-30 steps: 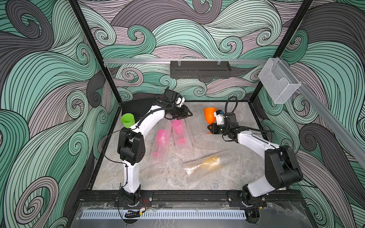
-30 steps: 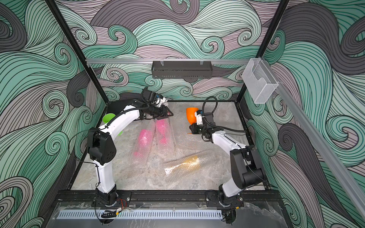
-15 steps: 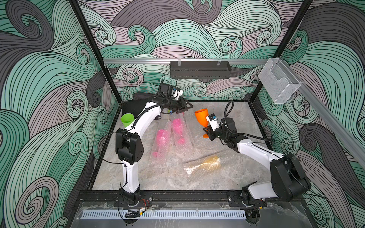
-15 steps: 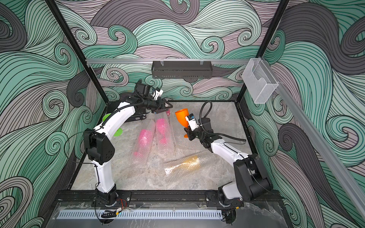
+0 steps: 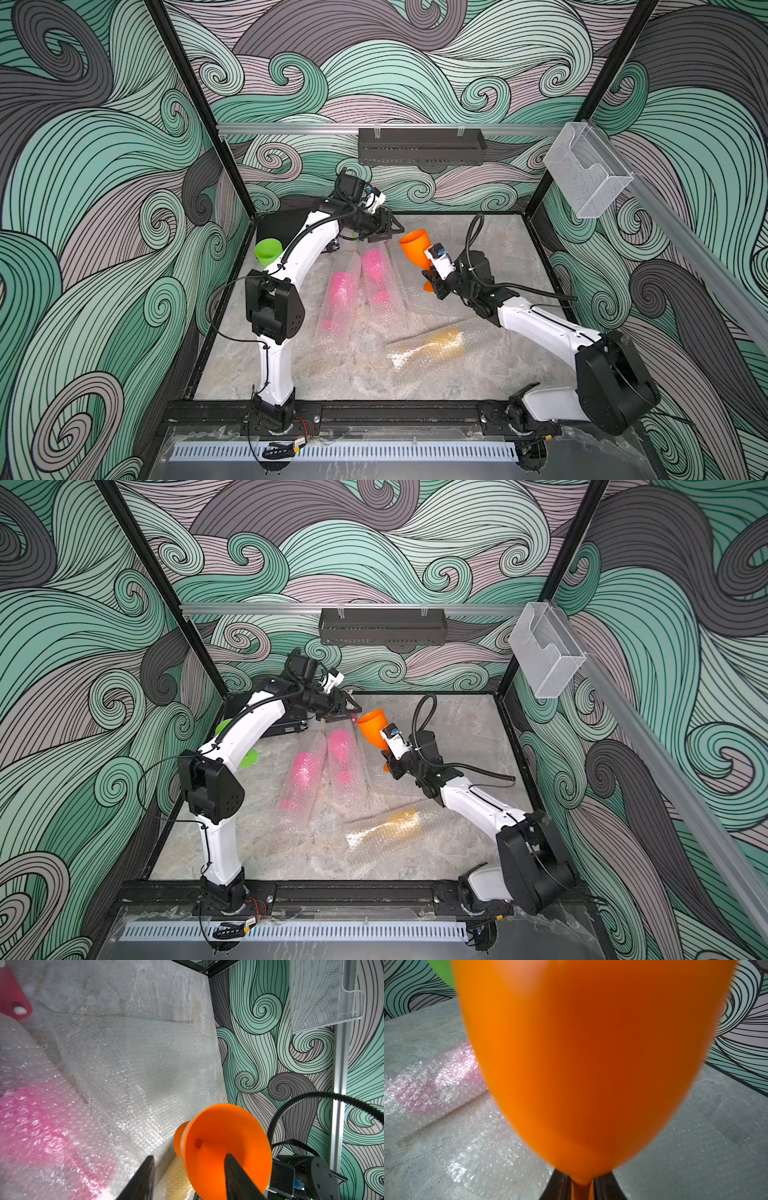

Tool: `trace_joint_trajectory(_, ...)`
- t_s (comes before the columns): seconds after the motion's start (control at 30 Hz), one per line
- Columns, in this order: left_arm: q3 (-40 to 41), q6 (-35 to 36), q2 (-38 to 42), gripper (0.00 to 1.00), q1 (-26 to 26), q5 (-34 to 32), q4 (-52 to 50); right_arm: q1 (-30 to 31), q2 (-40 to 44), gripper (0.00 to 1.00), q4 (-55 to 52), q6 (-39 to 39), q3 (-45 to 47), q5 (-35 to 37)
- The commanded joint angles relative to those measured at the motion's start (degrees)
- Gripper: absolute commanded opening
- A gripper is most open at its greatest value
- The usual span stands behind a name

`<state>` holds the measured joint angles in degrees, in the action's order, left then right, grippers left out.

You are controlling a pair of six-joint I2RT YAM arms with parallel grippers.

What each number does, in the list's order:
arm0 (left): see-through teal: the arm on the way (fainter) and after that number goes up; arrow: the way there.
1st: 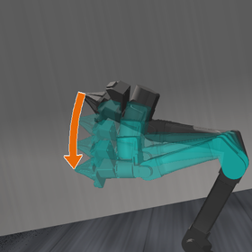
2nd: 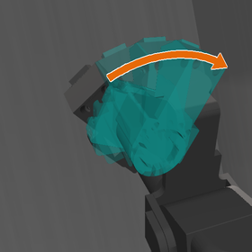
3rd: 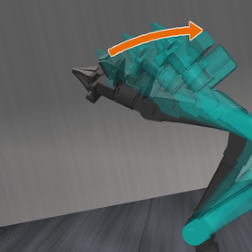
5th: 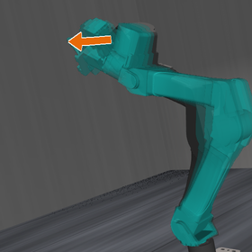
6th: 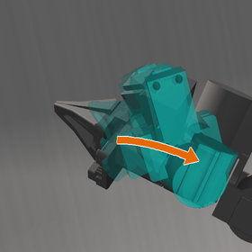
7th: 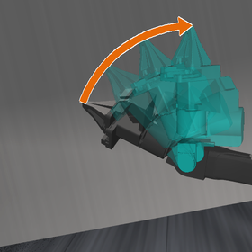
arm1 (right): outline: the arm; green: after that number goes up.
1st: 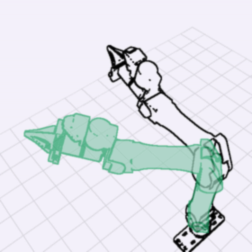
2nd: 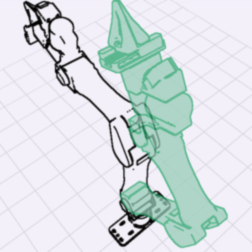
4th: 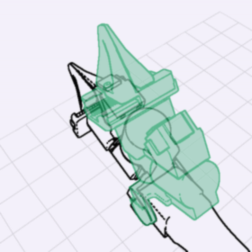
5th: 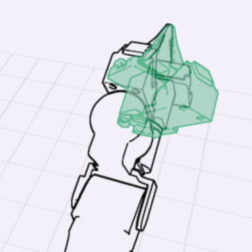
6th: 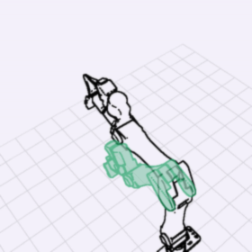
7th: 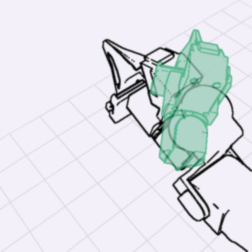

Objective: Unpack wine glasses from bubble wrap
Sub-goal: Place the wine glass at the center of the board.

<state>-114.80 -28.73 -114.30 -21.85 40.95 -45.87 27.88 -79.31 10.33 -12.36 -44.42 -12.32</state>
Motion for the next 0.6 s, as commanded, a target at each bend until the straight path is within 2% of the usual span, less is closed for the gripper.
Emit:
trace_joint_trajectory(0.0,0.65,-0.07,-0.92,0.52,0.39,1.87,-0.28,1.23,1.1,0.22,0.16,-1.57,-1.05,1.45)
trace_joint_trajectory(0.13,1.11,0.12,-1.4,0.5,-0.3,2.27,-0.3,2.08,0.91,0.21,-0.56,-2.32,-1.97,2.55)
trace_joint_trajectory(0.3,3.14,0.66,-1.02,0.41,-0.53,2.12,-0.72,2.7,0.67,0.22,-0.04,-2.77,-3.15,2.81)
trace_joint_trajectory(0.4,3.78,0.85,-0.74,0.33,-0.56,2.12,-0.63,3.23,0.13,0.22,-0.17,-3.27,-3.95,2.86)
trace_joint_trajectory(0.5,3.71,0.91,-0.55,0.18,-0.56,2.12,-0.71,3.8,-0.47,0.22,-0.22,-3.81,-4.59,2.96)
trace_joint_trajectory(0.57,3.54,1.12,-0.55,0.12,-0.53,2.05,-0.86,4.17,-0.97,0.22,-0.47,-4.14,-5.0,3.05)
